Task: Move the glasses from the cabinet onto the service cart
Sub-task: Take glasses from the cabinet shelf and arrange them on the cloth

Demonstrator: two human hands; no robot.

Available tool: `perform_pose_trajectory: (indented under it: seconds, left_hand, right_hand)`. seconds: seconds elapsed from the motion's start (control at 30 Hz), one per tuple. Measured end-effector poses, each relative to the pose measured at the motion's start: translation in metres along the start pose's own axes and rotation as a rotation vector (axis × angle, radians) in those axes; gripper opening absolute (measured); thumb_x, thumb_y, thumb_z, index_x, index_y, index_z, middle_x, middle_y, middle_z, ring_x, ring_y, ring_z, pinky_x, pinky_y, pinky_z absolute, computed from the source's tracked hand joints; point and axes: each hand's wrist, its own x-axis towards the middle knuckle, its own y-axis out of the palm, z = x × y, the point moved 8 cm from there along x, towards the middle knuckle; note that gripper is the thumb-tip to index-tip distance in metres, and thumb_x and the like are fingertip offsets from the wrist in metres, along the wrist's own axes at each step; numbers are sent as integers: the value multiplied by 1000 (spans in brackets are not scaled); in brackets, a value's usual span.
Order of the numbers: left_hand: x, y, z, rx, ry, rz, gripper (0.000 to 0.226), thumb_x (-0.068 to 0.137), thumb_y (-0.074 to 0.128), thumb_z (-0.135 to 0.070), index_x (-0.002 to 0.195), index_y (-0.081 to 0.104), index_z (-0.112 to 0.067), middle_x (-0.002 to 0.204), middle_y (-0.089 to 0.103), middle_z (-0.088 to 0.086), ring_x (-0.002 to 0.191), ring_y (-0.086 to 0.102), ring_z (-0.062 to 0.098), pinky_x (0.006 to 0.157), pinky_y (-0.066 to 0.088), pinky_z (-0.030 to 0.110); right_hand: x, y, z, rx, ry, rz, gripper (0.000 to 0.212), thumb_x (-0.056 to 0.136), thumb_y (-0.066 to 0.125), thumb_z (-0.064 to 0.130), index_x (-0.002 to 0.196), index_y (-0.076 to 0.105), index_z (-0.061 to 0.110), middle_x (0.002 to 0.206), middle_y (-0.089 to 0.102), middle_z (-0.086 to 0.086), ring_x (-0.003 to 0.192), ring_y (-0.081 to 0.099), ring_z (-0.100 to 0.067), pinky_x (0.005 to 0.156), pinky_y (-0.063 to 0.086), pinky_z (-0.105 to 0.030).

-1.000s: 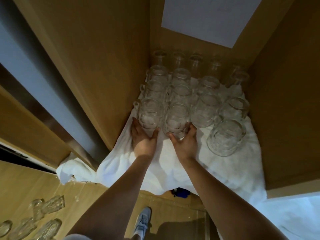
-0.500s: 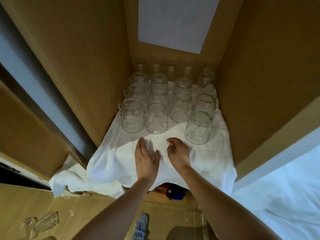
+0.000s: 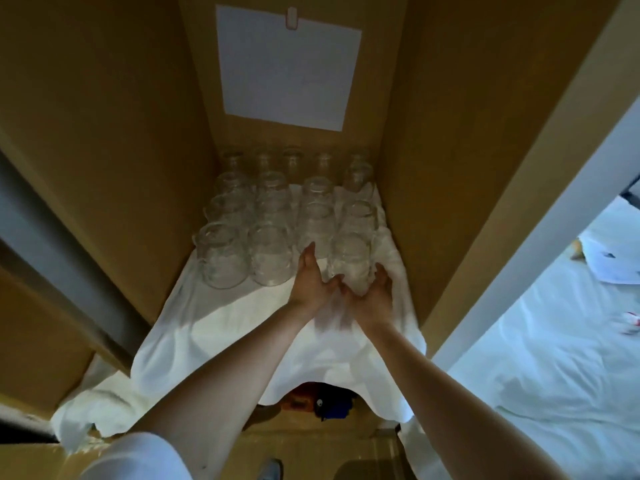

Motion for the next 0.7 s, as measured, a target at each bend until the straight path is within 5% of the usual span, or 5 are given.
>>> perform_pose_trajectory:
  seconds: [0.13,0.23,0.4,0.57,0.7]
  left_hand:
    - [15,19,10,-30,-91,107,101,80,75,-21,151,5,-8,155,22,10,142,26,24,111,24,23]
    - [18,30,11,-55,-51,166,86,87,67,-17,152,10,-14,144,45,8,130,46,25,102,38,25]
    - [22,33,12,7,-15,167,78,91,60,-8,151,11,-11,144,42,17,130,44,29,101,36,29]
    - [21,40,16,-81,10,161,82,91,60,-11,152,6,-16,142,45,2,115,48,5,82,34,-5]
    - [22,39,16,-30,12,140,58,98,52,-21,148,23,-21,142,47,3,109,54,-2,81,39,-2]
  right_hand:
    - [11,11,-13,-106,61,-6,82,79,67,46,144,29,14,134,49,-7,121,51,-25,100,45,-37]
    - [18,10,-19,-127,64,-29,70,80,65,44,138,37,17,124,57,-5,111,58,-22,93,50,-35]
    - [20,9,-30,-235,77,-47,70,87,54,50,145,26,23,133,52,-1,110,58,-19,88,50,-31]
    - [23,12,-34,-278,92,-53,70,90,51,44,149,20,24,137,51,0,111,57,-19,91,48,-28]
    - [21,7,-27,-247,66,-51,54,97,43,36,147,26,27,138,49,-3,121,49,-19,105,35,-24]
